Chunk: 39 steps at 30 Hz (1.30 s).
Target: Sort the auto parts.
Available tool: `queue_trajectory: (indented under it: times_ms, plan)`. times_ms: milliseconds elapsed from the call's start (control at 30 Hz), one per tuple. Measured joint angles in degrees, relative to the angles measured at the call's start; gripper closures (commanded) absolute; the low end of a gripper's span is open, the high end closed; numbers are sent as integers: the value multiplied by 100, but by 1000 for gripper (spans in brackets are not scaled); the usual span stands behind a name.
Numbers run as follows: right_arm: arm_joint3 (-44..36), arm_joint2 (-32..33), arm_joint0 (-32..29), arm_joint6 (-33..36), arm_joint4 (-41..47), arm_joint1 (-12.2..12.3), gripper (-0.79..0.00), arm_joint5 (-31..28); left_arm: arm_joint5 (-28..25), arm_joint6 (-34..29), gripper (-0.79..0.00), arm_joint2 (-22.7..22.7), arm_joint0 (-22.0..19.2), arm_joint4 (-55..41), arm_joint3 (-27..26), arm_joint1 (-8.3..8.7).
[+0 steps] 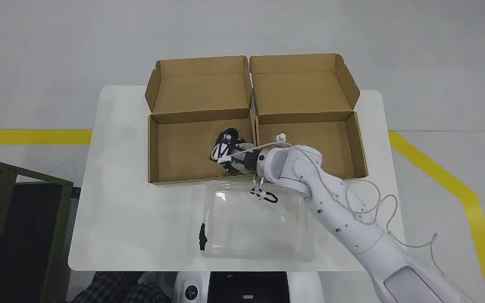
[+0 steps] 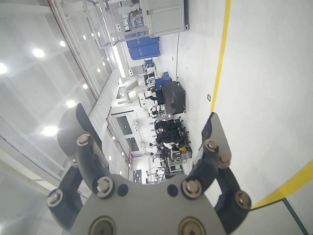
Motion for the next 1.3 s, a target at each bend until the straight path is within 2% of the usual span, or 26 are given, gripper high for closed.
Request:
queue_trajectory:
  times_ms: [133, 367, 433, 533, 700, 800, 933, 1300]
  plan:
    - [-462, 195, -266, -130, -105, 71, -366, -29, 0, 0, -785, 0, 0, 0, 0, 0]
    - [-1515, 778, -1165, -531, -518, 304, -388, -288, 0, 0, -785, 0, 0, 0, 0, 0]
    - [-1809, 1012, -1528, -673, -695, 391, -453, -380, 0, 0, -785, 0, 0, 0, 0, 0]
    - [-2230, 1430, -2124, -911, -948, 517, -610, -379, 0, 0, -785, 0, 0, 0, 0, 0]
    - [-2841, 2232, -3131, -1419, -1369, 699, -757, -276, 0, 0, -785, 0, 0, 0, 0, 0]
    - [-3109, 2747, -3728, -1764, -1535, 787, -785, -189, 0, 0, -785, 0, 0, 0, 0, 0]
    - [-3289, 3405, -4436, -2222, -1612, 869, -785, -19, 0, 0, -785, 0, 0, 0, 0, 0]
    - [-3529, 4693, -5793, -3208, -1455, 949, -785, 546, 0, 0, -785, 0, 0, 0, 0, 0]
